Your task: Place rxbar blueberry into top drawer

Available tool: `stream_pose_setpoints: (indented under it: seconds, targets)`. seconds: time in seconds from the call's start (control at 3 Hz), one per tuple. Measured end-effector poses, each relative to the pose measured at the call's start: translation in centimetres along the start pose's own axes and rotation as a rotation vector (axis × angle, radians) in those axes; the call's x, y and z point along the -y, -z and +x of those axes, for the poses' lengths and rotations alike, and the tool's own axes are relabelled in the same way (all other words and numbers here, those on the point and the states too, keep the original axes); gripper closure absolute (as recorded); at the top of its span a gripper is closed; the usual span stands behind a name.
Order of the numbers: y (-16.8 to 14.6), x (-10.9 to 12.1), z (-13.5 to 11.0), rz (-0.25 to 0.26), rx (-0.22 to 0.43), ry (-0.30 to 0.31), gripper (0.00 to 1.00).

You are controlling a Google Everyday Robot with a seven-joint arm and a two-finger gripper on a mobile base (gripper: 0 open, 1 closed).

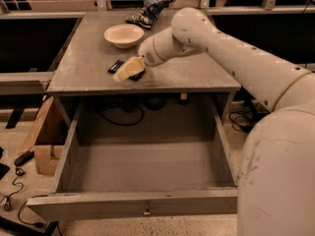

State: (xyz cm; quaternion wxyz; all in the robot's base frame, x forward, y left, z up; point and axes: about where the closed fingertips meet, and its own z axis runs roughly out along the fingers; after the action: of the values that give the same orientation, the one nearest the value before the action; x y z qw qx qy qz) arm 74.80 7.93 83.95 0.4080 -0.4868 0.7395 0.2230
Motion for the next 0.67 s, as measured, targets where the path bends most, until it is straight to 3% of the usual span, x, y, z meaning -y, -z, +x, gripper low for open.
stream_pose_setpoints:
  seconds: [0.33, 0.67]
  targets:
    - [-1.4, -1.3, -0.4, -0.016, -0.064, -0.01, 0.0]
    - [-2.8, -1.4, 1.3, -0.009, -0.144, -0.051, 0.17]
